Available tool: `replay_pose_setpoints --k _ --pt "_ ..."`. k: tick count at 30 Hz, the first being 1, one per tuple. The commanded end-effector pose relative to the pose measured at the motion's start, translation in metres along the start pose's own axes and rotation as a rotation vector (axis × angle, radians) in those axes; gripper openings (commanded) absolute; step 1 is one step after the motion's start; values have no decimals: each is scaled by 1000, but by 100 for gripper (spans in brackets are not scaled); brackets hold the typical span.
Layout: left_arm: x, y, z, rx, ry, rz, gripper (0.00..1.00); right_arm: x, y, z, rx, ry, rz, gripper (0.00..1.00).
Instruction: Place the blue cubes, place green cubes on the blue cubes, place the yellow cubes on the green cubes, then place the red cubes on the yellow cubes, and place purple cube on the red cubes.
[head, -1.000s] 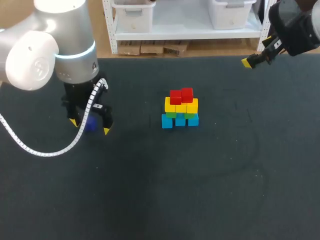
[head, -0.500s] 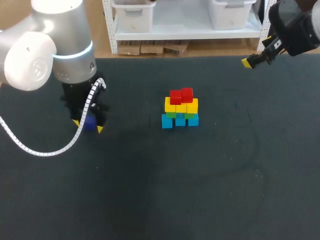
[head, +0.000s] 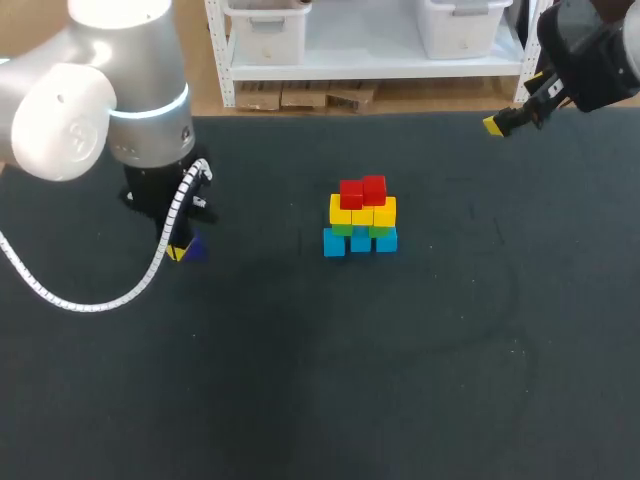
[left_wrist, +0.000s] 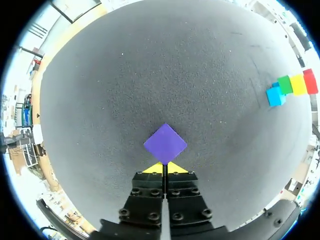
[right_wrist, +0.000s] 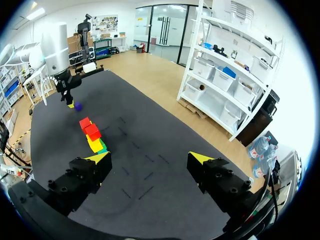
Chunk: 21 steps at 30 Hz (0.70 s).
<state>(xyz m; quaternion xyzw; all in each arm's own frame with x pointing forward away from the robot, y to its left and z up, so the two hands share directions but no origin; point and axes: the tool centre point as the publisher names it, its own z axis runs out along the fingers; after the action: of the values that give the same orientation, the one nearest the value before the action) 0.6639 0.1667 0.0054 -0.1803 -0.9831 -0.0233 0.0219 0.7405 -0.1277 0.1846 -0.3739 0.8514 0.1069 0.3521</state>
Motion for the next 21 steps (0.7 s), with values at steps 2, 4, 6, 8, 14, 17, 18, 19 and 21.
replay_pose_setpoints --k 2,4,6,8,14,17,18,19,21 --pt "0 -4 -3 -5 3 5 50 0 1 0 2 0 0 100" --pt "1 -7 -5 -40 11 32 88 0 1 0 2 0 0 100" --pt "-1 -10 -8 -59 17 51 100 0 1 0 2 0 0 100" --pt "-5 -10 -10 -79 39 56 100 0 1 0 2 0 0 100" --pt "-12 -4 -15 -79 24 -32 100 0 1 0 2 0 0 100" --pt "-19 -2 -11 -64 35 -49 100 0 1 0 2 0 0 100" --pt "-20 0 -10 -63 33 -52 100 0 1 0 2 0 0 100" --pt "-21 2 -7 -53 35 -58 100 0 1 0 2 0 0 100" --pt "-21 4 -5 -47 41 -60 100 0 1 0 2 0 0 100"
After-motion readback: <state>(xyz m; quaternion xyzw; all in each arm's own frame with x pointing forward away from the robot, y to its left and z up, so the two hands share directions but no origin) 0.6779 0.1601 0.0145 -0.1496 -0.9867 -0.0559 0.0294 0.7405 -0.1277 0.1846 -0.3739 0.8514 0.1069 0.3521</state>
